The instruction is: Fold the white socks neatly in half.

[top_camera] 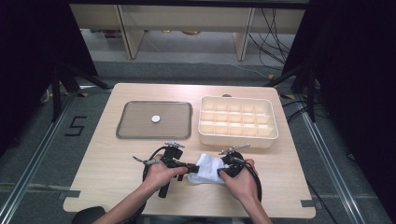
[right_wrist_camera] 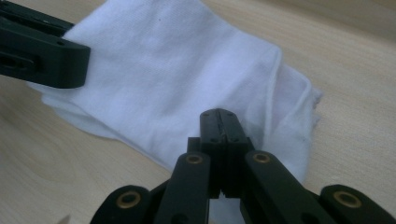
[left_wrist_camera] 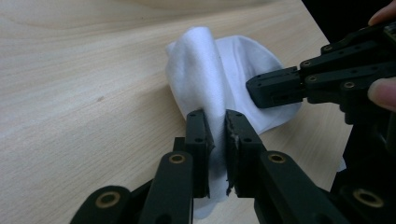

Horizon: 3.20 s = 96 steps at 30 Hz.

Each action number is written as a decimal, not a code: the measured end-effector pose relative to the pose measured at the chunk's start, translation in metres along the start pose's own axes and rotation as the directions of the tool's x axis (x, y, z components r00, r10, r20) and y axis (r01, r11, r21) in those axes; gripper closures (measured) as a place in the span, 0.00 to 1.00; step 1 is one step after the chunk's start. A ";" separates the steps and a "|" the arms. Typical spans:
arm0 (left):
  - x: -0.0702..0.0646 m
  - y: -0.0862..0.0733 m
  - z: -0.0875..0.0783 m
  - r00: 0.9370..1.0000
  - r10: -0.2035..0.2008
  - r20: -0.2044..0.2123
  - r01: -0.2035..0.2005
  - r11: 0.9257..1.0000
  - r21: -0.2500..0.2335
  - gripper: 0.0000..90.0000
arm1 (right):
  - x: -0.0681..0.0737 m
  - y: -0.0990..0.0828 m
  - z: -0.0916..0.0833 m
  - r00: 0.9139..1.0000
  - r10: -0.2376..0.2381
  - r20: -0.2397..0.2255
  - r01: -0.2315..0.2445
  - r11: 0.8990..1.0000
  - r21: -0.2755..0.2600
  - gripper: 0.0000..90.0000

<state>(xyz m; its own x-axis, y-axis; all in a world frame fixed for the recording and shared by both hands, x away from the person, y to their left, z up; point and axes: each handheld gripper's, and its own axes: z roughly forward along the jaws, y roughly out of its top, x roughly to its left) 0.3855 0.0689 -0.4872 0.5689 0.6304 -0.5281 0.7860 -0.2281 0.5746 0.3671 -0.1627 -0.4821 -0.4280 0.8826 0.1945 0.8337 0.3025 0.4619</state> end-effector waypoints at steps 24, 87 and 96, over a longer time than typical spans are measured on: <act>-0.011 0.013 -0.003 0.997 -0.001 0.073 0.005 0.998 -0.059 0.90 | 0.009 0.003 0.007 1.000 0.000 -0.001 0.000 1.000 0.016 1.00; -0.017 0.020 -0.002 0.995 0.071 0.073 -0.067 0.996 -0.061 0.91 | -0.013 -0.010 -0.006 0.997 0.069 0.021 -0.069 0.997 -0.027 1.00; -0.019 0.021 -0.001 0.995 0.075 0.071 -0.070 0.996 -0.062 0.91 | -0.010 -0.007 -0.004 0.999 0.042 0.019 -0.041 0.999 -0.030 0.99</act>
<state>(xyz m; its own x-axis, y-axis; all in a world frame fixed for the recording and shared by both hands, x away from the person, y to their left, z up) 0.3912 0.0534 -0.4644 0.6419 0.5574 -0.5266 0.7274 -0.2252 0.6482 0.3641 -0.1749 -0.4841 -0.3863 0.9010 0.1972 0.8398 0.2551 0.4793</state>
